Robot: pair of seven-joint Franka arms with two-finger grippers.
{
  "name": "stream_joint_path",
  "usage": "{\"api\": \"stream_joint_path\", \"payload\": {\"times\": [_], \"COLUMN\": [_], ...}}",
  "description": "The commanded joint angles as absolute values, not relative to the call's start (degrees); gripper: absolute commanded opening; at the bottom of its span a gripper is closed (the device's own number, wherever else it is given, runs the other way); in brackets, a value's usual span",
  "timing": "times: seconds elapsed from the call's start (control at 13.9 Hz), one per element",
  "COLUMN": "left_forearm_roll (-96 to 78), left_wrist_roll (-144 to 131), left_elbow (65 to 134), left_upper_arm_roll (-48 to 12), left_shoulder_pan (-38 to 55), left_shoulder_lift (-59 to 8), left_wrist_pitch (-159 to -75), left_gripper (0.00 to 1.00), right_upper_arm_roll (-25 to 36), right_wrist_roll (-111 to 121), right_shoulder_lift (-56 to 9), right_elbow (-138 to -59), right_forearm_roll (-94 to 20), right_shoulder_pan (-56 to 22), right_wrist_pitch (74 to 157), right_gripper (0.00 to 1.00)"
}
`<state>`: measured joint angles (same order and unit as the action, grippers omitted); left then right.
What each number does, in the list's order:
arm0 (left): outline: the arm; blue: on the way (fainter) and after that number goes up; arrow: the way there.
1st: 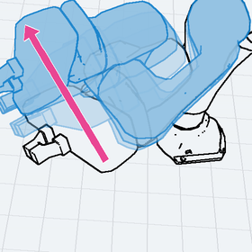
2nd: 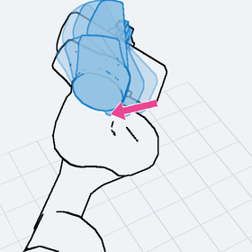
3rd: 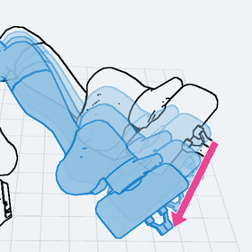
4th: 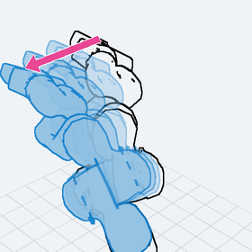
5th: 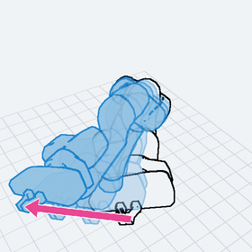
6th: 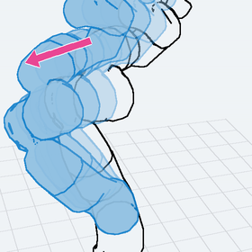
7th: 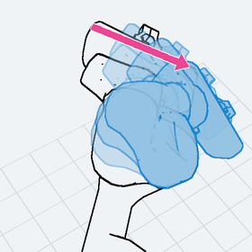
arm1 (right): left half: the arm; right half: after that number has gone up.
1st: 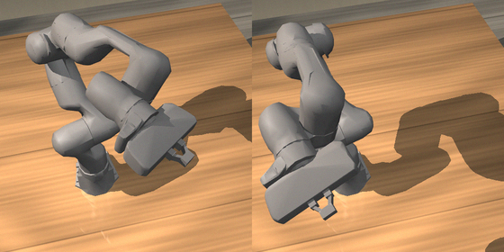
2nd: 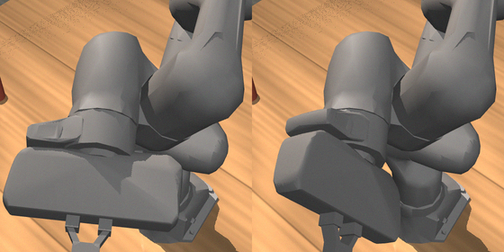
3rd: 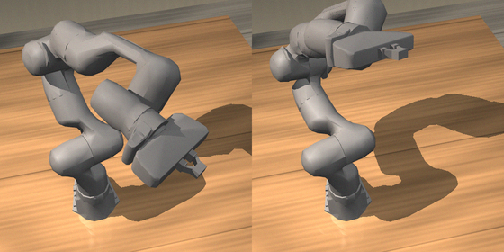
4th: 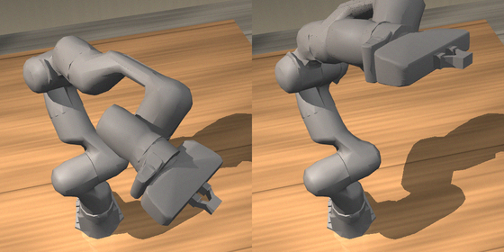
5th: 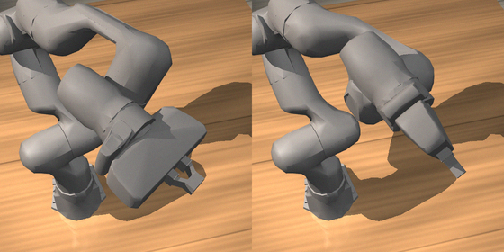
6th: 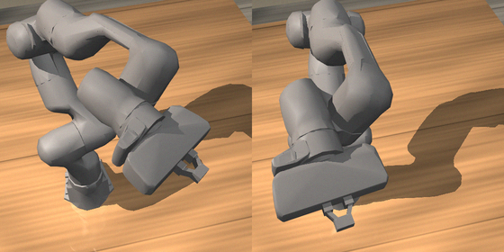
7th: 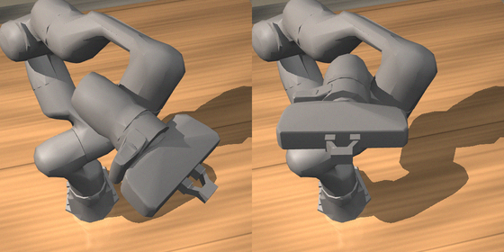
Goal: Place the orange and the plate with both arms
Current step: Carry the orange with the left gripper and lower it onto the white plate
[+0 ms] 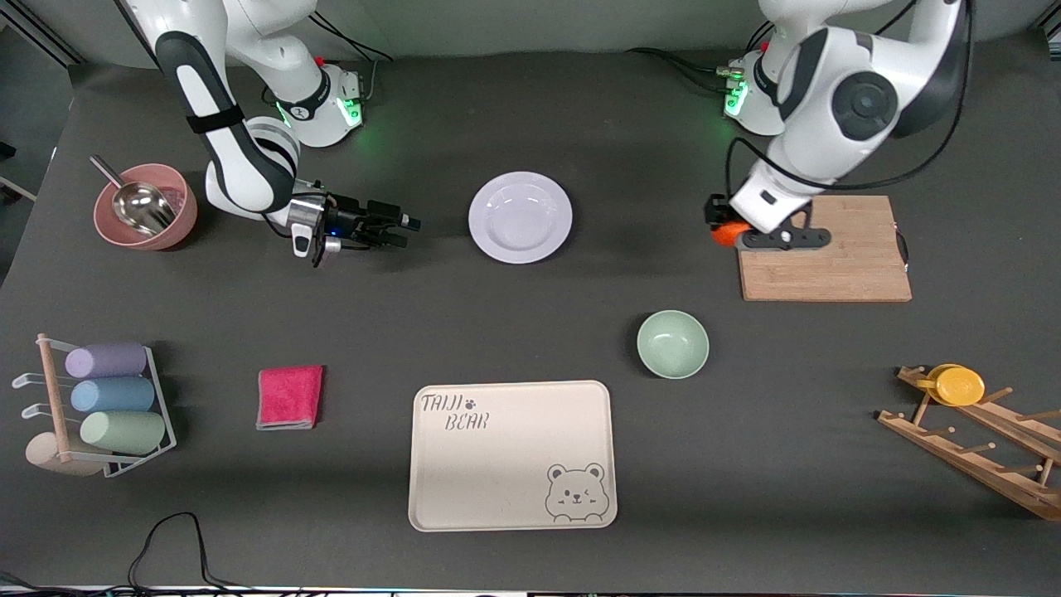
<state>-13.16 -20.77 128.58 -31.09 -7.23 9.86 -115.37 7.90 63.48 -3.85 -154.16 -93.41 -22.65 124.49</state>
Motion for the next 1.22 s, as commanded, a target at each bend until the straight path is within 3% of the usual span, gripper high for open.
{"api": "stream_joint_path", "payload": {"times": [0.0,0.22,0.43,0.72,1.15], "left_forearm_roll": [-13.9,-13.3,-11.7,2.8,18.4], "left_wrist_roll": [-30.8,-44.0,-55.3,-73.9,-95.8], "left_elbow": [123.1,120.5,120.7,119.7,110.6], "left_upper_arm_roll": [-30.7,-32.5,-32.6,-32.6,-32.4], "left_shoulder_pan": [-1.4,5.1,11.4,19.4,27.8], "left_shoulder_lift": [5.4,1.9,-2.7,-11.7,-24.9], "left_wrist_pitch": [-114.4,-117.2,-125.1,-131.9,-131.3], "left_gripper": [0.00,0.00,0.00,0.00,0.00], "right_upper_arm_roll": [8.6,8.7,8.7,8.7,8.3], "right_wrist_roll": [73.4,77.7,81.2,83.6,83.5], "right_shoulder_lift": [-6.5,-9.5,-12.8,-16.7,-18.6], "right_elbow": [-156.0,-157.1,-157.9,-158.0,-156.0], "right_forearm_roll": [-95.4,-95.4,-97.9,-99.8,-101.9], "right_shoulder_pan": [-20.5,-18.6,-17.7,-17.6,-17.6], "right_wrist_pitch": [118.4,114.4,110.3,107.8,107.8], "right_gripper": [1.00,1.00,1.00,1.00,1.00]}}
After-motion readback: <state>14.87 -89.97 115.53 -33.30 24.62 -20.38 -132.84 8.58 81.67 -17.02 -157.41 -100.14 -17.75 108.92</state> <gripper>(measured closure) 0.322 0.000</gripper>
